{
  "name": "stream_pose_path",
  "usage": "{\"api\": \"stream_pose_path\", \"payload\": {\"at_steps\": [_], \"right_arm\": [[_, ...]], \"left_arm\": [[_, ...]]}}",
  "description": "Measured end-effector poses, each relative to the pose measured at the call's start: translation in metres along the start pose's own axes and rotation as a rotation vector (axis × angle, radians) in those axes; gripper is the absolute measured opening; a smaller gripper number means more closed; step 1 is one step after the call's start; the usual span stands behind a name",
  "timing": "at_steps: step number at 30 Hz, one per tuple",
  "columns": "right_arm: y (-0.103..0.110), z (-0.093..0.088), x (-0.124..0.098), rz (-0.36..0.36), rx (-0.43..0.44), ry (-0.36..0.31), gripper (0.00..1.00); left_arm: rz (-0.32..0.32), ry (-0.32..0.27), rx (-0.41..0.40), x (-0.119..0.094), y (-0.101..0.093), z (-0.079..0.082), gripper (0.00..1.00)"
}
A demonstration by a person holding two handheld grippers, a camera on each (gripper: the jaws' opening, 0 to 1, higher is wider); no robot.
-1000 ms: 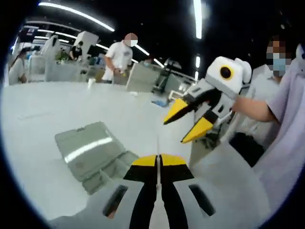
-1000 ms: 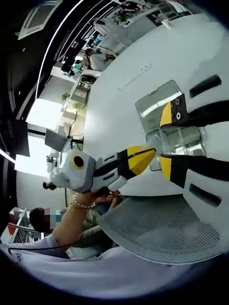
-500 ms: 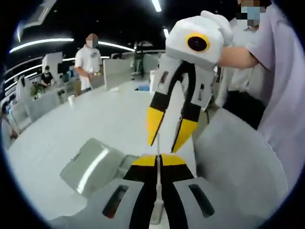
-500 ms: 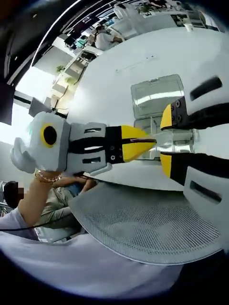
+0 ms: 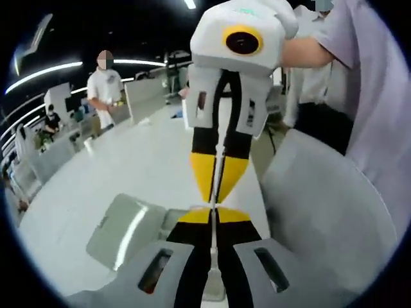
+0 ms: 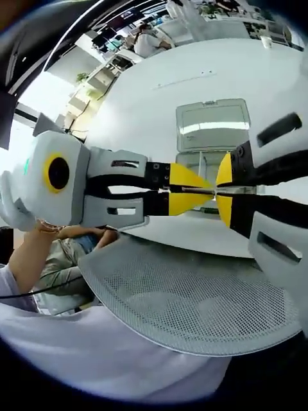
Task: Insert the divider into the dual guide fixture by aligning both edges with the guide slots and pushing it downward to the bottom, including one-sided entry, uneven engagement, binding, and posture correction.
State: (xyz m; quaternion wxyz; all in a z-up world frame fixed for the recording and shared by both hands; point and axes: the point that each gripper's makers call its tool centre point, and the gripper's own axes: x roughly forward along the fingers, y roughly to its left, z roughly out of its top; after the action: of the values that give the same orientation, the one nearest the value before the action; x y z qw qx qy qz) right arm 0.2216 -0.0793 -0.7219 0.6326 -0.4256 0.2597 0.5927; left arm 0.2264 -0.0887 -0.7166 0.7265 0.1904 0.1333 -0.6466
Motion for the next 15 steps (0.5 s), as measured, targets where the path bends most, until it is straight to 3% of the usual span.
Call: {"api": "stream_pose_path", "payload": {"at_steps": [3,15], "right_arm": [[0.0006,-0.0004,0.0024,0.024,0.006,0.013,0.00],[-0.0003,-0.0033,0.0076,0.050,-0.012,0.063,0.00]], "left_arm": [[0.002,0.022,0.047,0.0008,-0.0010,-0.0019,0.00],[0.009,0.041,0.072,0.0020,0.0020,-0.0033,0.00]]}}
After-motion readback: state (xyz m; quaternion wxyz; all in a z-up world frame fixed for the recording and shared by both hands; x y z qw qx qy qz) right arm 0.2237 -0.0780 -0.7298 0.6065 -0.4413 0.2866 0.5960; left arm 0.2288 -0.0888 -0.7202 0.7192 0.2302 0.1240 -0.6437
